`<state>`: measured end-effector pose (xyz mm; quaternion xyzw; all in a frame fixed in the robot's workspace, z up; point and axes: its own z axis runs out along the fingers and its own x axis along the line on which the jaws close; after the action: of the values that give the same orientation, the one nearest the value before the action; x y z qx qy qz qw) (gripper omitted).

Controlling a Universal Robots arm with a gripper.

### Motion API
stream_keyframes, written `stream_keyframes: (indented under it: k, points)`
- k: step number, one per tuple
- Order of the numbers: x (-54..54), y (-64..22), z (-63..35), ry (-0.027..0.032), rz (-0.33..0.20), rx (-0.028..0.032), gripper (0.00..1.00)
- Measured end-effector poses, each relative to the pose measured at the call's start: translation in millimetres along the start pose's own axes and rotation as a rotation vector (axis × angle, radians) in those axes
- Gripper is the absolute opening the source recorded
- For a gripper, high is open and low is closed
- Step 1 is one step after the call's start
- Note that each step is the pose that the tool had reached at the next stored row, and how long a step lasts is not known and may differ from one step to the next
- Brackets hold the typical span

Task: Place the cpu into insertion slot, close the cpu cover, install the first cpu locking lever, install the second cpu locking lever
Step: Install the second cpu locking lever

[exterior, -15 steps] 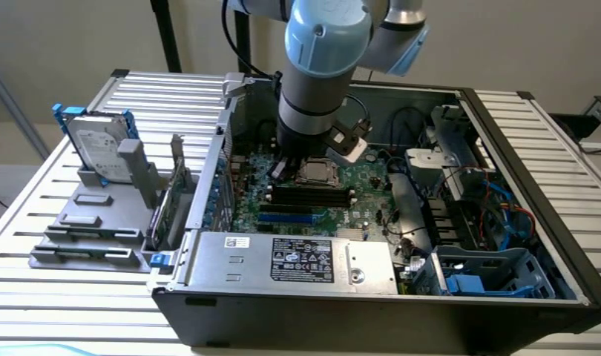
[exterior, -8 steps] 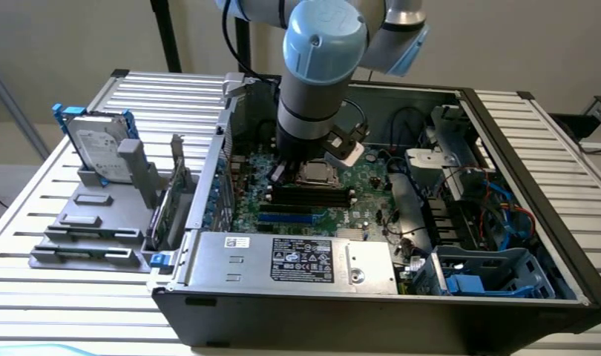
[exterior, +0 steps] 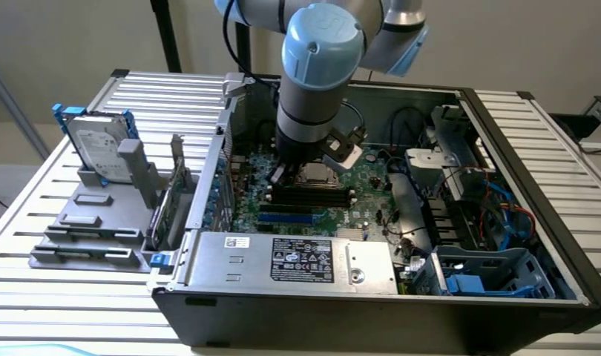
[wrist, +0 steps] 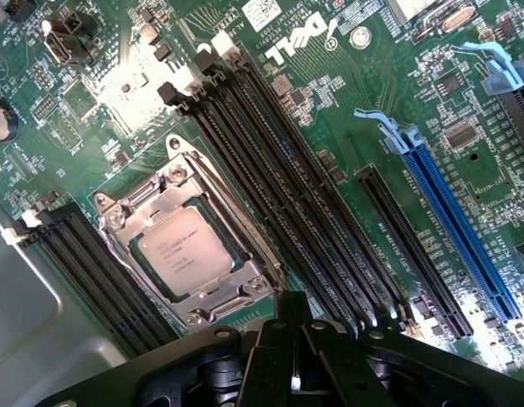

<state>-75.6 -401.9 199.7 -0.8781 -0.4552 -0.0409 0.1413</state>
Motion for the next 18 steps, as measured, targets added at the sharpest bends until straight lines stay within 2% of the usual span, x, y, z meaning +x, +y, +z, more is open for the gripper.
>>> stream_keyframes:
  k: [13, 18]
  points:
    - [3.0, -3.6, 6.9, 0.0000, 0.000, -0.0001, 0.11]
    - [5.5, -6.4, -5.4, -0.0004, 0.000, 0.0005, 0.11]
